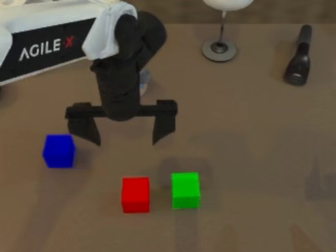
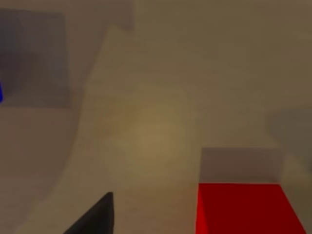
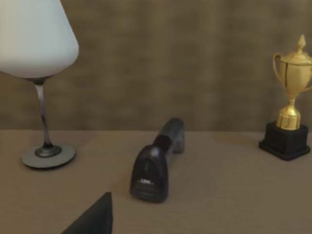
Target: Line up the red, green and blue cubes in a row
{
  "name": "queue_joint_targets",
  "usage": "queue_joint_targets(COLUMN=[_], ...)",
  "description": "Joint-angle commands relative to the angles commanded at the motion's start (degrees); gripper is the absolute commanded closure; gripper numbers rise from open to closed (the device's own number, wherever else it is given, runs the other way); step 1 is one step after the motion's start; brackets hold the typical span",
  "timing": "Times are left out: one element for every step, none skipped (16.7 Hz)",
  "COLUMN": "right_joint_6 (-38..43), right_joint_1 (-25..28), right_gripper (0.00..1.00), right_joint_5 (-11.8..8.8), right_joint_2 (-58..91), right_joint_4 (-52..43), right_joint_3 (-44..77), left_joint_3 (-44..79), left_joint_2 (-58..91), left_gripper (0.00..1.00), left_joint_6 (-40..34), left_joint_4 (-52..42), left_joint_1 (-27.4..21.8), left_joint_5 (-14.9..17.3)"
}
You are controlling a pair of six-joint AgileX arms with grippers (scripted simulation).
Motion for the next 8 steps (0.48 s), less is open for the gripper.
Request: queue_joint_targets(right_joint_6=[0.0,0.0,0.0,0.0,0.0,0.0,0.0,0.0], right_joint_1=[0.0,0.0,0.0,0.0,0.0,0.0,0.0,0.0], right_gripper=[0.0,0.0,0.0,0.0,0.0,0.0,0.0,0.0], right_joint_5=[0.0,0.0,0.0,0.0,0.0,0.0,0.0,0.0], right_joint_2=[0.0,0.0,0.0,0.0,0.0,0.0,0.0,0.0], right_joint_4=[0.0,0.0,0.0,0.0,0.0,0.0,0.0,0.0], right_joint_3=[0.0,0.0,0.0,0.0,0.0,0.0,0.0,0.0], left_joint_3=[-1.4,-2.9,-4.3,-5.6,-6.7,-7.6,-8.3,-8.7], left_joint_2=[-0.7,-1.5,-2.2,-3.0,-3.7,-4.3,-4.9,-5.2], left_gripper=[0.0,0.0,0.0,0.0,0.0,0.0,0.0,0.0], left_joint_6=[4.0,8.0,11.7,14.9,17.5,19.5,20.9,21.6], left_joint_4=[0.5,1.1,1.7,2.2,2.8,3.3,3.6,3.9], left_joint_1=[3.9,7.7,11.3,14.5,17.1,19.0,20.4,21.2], left_joint_5=[0.0,0.0,0.1,0.1,0.1,0.1,0.1,0.1])
